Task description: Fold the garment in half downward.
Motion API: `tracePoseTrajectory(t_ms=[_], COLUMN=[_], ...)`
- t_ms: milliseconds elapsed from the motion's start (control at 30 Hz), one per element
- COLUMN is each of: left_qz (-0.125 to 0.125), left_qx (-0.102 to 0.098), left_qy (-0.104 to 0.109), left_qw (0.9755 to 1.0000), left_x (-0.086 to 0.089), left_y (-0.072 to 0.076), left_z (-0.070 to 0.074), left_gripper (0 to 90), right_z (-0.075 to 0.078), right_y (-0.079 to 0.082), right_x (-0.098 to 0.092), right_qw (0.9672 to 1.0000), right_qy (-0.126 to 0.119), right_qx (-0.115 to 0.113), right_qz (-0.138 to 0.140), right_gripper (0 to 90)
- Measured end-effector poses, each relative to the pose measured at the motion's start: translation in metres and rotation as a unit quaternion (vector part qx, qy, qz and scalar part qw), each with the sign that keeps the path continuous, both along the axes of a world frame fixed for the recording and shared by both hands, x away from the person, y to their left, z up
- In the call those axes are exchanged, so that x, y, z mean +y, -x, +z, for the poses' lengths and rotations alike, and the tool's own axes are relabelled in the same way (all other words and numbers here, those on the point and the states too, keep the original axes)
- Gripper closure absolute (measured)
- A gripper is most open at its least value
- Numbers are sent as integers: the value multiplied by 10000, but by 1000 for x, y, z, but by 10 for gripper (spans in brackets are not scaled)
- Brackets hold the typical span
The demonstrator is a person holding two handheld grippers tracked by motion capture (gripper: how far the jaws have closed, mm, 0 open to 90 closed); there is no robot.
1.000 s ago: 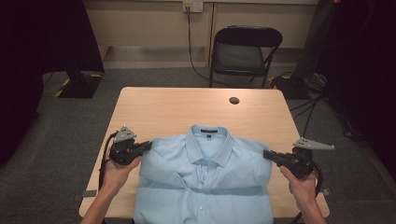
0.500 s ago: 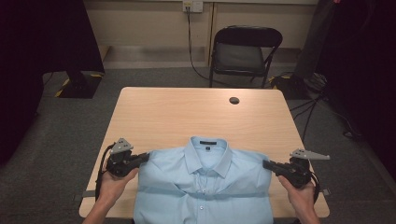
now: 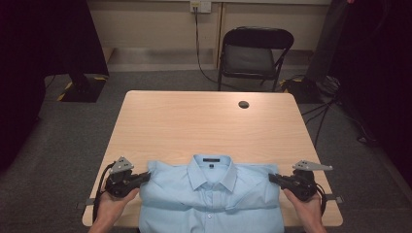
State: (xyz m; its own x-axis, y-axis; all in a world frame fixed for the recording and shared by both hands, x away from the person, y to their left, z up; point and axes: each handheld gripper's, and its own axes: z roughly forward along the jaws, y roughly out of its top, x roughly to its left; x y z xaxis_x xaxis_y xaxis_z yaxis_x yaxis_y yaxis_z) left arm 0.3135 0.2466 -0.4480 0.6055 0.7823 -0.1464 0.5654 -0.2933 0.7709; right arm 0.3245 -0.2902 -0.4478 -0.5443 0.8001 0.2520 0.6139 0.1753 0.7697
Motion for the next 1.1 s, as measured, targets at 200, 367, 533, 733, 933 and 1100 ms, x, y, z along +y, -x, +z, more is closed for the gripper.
tracePoseTrajectory(t_ms=[200, 367, 533, 733, 933, 1100], left_qz=[-48, -62, -77, -65, 74, 93], left_qx=[74, -4, 247, 539, 458, 286], left_qy=[-23, 99, -103, -95, 148, 470], left_qw=[10000, 9999, 9996, 9985, 9988, 9984], left_x=[0, 4, 0, 1, 6, 8], left_y=[11, 17, 14, 8, 8, 10], left_z=[-7, -3, -15, -28, -25, -16], left_gripper=[896, 896, 896, 893, 766, 612], right_z=[-9, -5, -21, -35, -32, -18], right_y=[8, 21, 13, 5, 7, 13], right_x=[-1, -6, -2, 4, 1, -6], right_qw=[9998, 9996, 9995, 9979, 9988, 9997], right_qy=[0, -232, 78, 326, 258, -27], right_qx=[161, -2, 272, 550, 407, 78], right_qz=[91, 128, 126, 76, -85, -217], right_gripper=[874, 875, 874, 869, 661, 477])
